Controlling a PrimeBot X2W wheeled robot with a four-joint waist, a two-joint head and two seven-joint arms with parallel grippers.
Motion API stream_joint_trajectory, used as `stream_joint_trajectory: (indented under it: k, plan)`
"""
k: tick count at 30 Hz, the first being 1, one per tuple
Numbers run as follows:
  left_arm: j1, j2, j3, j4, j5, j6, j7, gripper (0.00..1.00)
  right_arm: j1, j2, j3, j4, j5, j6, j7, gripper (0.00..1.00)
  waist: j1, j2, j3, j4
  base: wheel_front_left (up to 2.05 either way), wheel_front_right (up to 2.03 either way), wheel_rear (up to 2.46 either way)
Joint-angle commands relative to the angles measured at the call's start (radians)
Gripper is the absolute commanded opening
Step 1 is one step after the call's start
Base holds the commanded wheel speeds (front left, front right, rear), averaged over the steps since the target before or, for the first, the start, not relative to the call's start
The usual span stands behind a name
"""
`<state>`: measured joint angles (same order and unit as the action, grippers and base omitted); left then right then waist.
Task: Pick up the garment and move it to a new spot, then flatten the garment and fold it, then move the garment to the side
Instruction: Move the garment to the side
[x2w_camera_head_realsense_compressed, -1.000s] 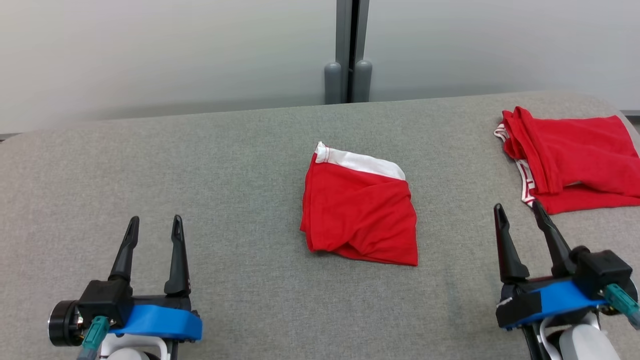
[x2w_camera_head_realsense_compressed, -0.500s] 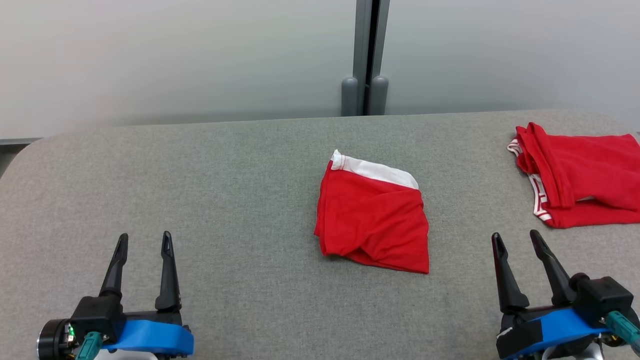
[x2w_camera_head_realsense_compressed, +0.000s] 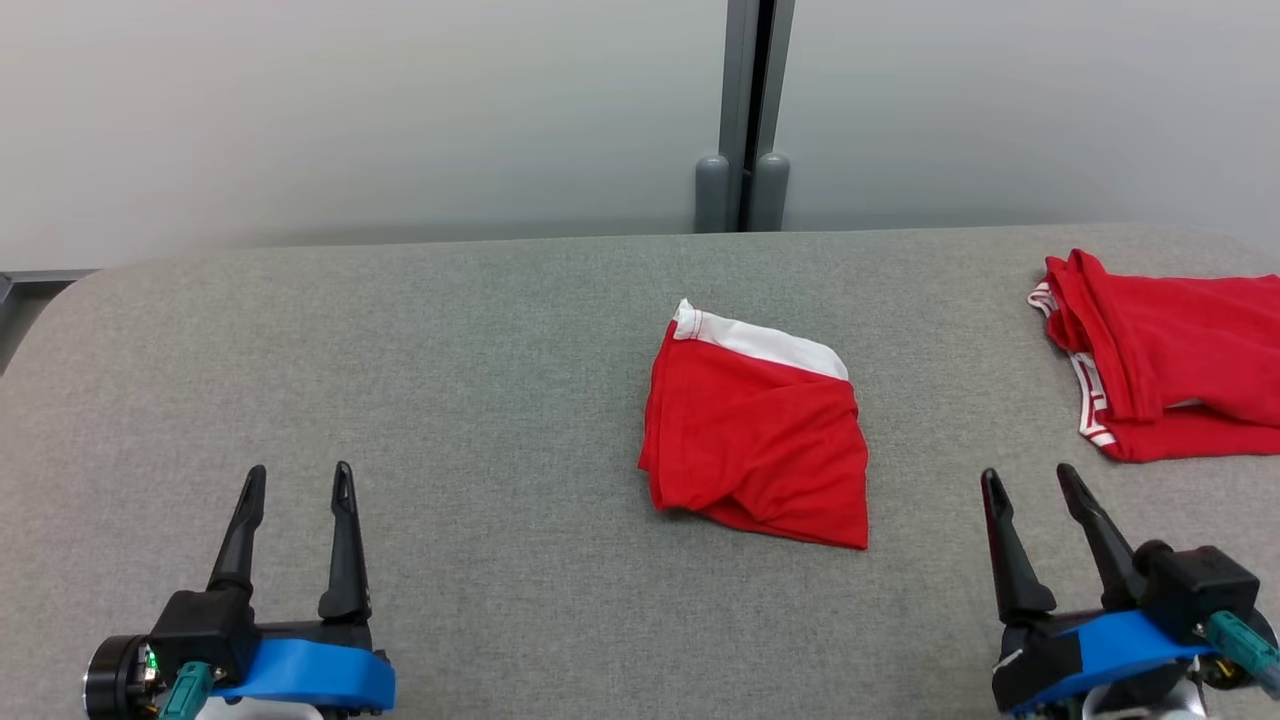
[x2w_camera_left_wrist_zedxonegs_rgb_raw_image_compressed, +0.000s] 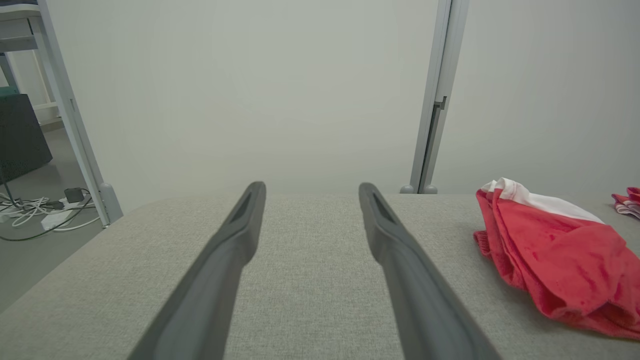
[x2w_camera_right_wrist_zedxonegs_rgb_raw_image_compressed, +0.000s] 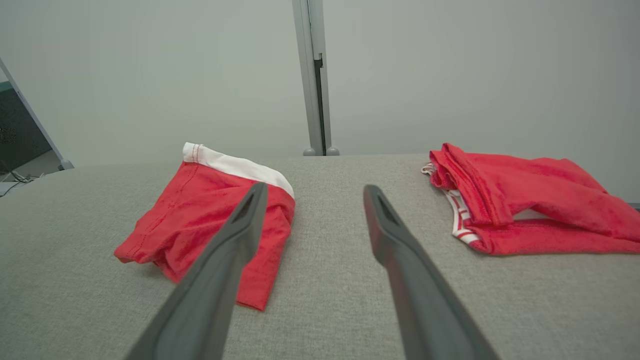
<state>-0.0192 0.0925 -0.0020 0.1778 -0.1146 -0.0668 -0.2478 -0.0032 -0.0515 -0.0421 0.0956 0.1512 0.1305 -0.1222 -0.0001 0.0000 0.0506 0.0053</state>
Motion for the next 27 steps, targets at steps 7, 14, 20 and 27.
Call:
stream_joint_trajectory:
  k: [7,14,20,27]
  plan:
    - [-0.036,0.009,-0.013,-0.007,-0.009,0.002,0.0,1.0,-0.181,0.001,0.041,0.047,-0.023,0.001,0.059,1.0,0.0001,0.0,0.039,0.03,0.0,0.0,0.0]
    - [-0.077,0.001,-0.03,0.006,-0.017,0.0,-0.007,1.0,-0.344,-0.02,0.039,0.21,-0.048,0.001,0.127,1.0,0.0001,0.0,0.097,0.079,0.0,0.0,0.0]
    - [-0.107,-0.005,-0.04,0.022,-0.025,0.003,-0.012,1.0,-0.397,-0.039,0.026,0.377,-0.052,0.001,0.127,1.0,0.0001,0.0,0.141,0.121,0.0,0.0,0.0]
    - [-0.124,-0.009,-0.046,0.033,-0.025,0.006,-0.017,1.0,-0.417,-0.03,0.024,0.524,-0.025,0.001,0.12,1.0,0.0001,0.0,0.163,0.144,0.0,0.0,0.0]
